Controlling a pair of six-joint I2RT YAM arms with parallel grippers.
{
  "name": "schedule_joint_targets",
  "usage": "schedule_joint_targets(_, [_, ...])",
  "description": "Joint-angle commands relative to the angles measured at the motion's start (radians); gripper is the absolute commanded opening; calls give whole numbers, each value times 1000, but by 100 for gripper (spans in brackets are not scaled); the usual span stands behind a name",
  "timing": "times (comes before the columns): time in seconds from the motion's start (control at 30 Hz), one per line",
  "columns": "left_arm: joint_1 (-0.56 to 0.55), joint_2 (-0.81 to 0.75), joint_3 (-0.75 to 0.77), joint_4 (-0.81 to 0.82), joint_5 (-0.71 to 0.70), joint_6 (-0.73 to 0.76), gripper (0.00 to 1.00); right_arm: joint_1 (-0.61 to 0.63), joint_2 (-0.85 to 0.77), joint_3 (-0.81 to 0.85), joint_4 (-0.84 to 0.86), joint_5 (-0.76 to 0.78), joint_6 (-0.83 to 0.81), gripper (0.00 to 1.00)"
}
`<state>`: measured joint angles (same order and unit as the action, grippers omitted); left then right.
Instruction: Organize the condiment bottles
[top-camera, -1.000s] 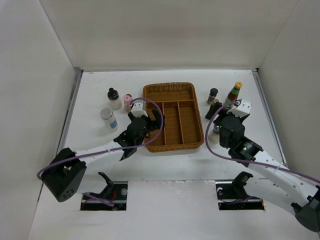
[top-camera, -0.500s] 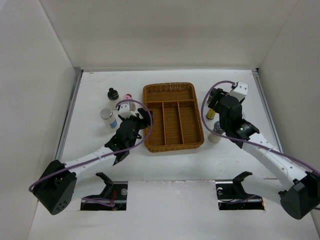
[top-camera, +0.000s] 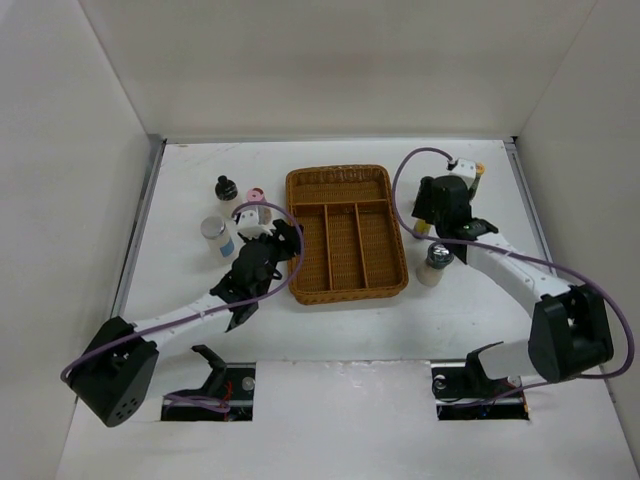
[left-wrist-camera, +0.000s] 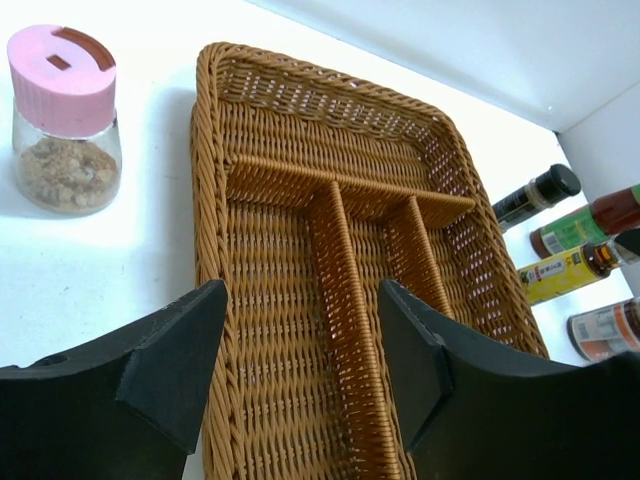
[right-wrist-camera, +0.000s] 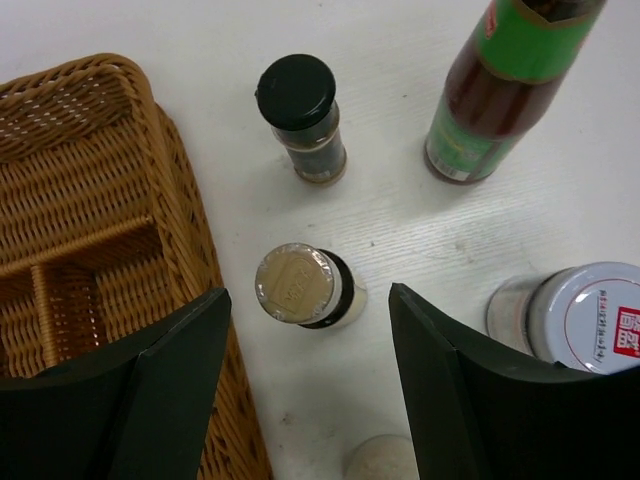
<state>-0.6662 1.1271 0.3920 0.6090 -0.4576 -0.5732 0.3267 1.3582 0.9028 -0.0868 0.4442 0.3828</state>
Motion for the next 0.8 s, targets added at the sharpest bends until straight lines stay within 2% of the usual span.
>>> schedule_joint_targets(0.0, [9,10,-1,58,26,-13,60,-1,19,64,73,-27,-16,69])
schedule_joint_targets(0.2, [20,17,-4,64,33,-17,61,-1,77,90,98,-12,-31,53])
schedule_joint_targets(0.23, [20,14,-4,64,33,-19,61,-1,97,102,88,-3,-41,44])
schedule_joint_targets(0.33, [27,10,-10,74,31,-19,64,-1,117,123,55,25,-44,28])
schedule_joint_targets(0.4, [35,-1,-18,74,30,-20,69,4,85,123,68,63,-48,21])
schedule_joint_targets(0.5, [41,-44,-41,92,14,-28,76,53,-42,117,125,142,-91,20])
schedule_joint_targets(0.6, [37,-93,-85,149,-19,-34,78,108,-112,191,114,160,-130,22])
schedule_joint_targets(0.77, [23,-141,-120,198,-55,-31,80,225,-38,339,131,107,-153,23])
